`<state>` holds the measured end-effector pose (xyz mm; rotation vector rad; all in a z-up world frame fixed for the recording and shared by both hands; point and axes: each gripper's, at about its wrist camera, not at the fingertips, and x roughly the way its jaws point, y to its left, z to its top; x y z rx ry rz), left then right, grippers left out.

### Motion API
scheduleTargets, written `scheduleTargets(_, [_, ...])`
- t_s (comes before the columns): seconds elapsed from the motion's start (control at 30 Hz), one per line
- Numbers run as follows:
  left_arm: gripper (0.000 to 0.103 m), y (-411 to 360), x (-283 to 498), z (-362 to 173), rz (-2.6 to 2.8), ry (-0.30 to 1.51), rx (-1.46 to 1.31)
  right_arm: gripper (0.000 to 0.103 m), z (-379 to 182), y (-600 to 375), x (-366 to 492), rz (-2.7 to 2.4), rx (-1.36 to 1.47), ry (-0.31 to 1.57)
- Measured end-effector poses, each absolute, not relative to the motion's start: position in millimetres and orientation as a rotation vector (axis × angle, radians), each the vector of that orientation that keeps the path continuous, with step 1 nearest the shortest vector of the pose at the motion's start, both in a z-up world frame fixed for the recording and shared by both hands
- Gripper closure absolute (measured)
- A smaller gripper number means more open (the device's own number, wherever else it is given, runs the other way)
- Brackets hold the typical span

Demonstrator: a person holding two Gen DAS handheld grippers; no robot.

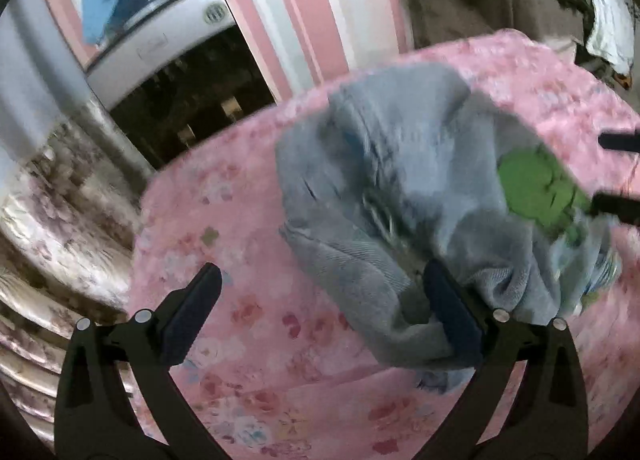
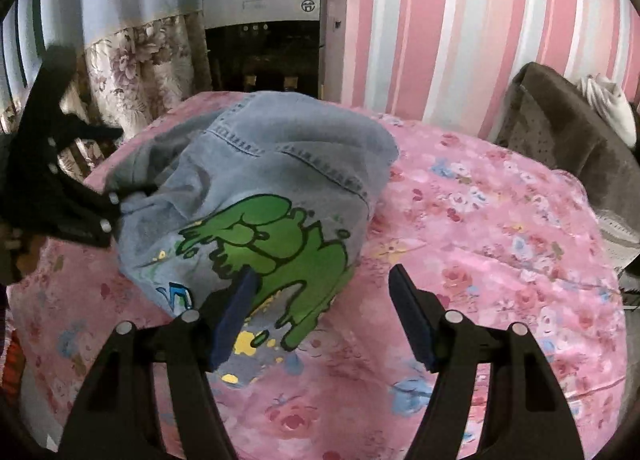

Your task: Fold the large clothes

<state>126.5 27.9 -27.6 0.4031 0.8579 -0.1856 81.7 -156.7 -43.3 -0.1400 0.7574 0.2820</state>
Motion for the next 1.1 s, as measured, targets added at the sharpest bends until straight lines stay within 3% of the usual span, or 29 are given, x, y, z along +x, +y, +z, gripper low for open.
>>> scheduleTargets(0.3, [0.003,46.3,119.8,-41.0,-0.219,0.844,0.333,0.030,-42.9,-153.3,73.8,0.269,-0.205,0.710])
scheduleTargets(0.47, [0.003,49.8,108.4,-26.3,-0.198,0.804,0.288,0.024,-37.1,-176.6,56.6,0.296,-0.051,0.693])
scheduleTargets(0.53, [0.003,55.9,102.4,-15.5,-0.243,0.790,0.215,0.016,-38.0,-186.4,54.8,0.312,0.026,0.700])
scheduleTargets(0.93, [0.003,71.4,117.5,-42.0,-0.396,0.904,0.032,0.016,-56.2,-193.3,57.6,0.394,0.207,0.735])
scheduleTargets(1.1, [0.003,74.4,115.0,-20.4,-0.305,0.811,0.011,0.016,-44.6,-199.6,62.8,0.316,0.250,0.656])
